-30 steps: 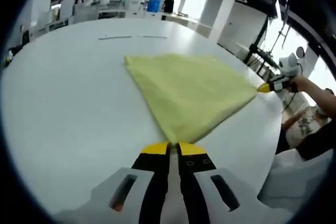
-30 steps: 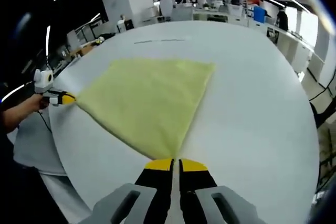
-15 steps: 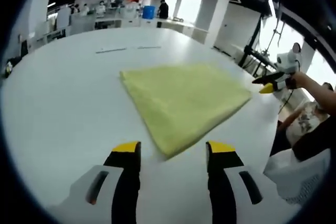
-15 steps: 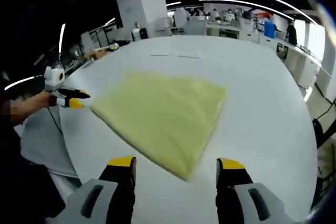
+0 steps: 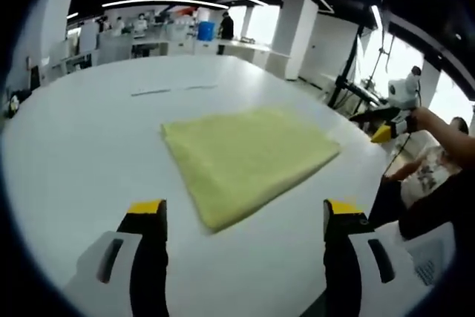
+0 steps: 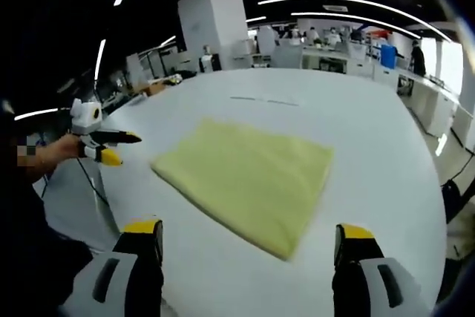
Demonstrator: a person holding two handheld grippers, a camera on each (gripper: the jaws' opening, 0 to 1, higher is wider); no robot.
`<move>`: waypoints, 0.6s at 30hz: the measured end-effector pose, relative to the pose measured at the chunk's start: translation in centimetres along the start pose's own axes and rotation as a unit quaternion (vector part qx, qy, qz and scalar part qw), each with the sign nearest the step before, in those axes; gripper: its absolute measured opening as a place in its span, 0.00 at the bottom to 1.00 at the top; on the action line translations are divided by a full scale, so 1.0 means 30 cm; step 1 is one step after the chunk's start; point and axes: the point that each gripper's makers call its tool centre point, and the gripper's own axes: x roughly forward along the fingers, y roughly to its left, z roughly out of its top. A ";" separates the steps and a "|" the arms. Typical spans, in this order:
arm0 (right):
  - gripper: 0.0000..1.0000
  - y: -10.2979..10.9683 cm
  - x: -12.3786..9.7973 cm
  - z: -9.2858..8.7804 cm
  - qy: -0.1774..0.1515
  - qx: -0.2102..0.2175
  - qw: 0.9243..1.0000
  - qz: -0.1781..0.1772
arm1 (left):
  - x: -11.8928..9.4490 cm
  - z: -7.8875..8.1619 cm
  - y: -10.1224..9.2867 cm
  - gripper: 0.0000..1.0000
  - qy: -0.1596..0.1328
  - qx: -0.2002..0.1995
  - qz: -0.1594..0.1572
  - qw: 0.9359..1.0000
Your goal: Fold the garment on the visible template until the final outline fits inside the template.
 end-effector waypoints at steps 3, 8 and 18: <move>0.99 0.032 -0.010 0.019 -0.015 -0.001 1.000 0.005 | -0.010 0.022 -0.015 0.95 -0.009 0.004 -0.002 1.000; 0.99 0.050 -0.013 0.039 -0.028 -0.002 1.000 0.001 | -0.024 0.049 -0.021 0.98 -0.024 0.002 -0.005 1.000; 0.99 0.078 -0.001 0.040 -0.032 -0.003 0.999 0.004 | -0.038 0.040 -0.017 0.99 -0.014 0.011 0.003 1.000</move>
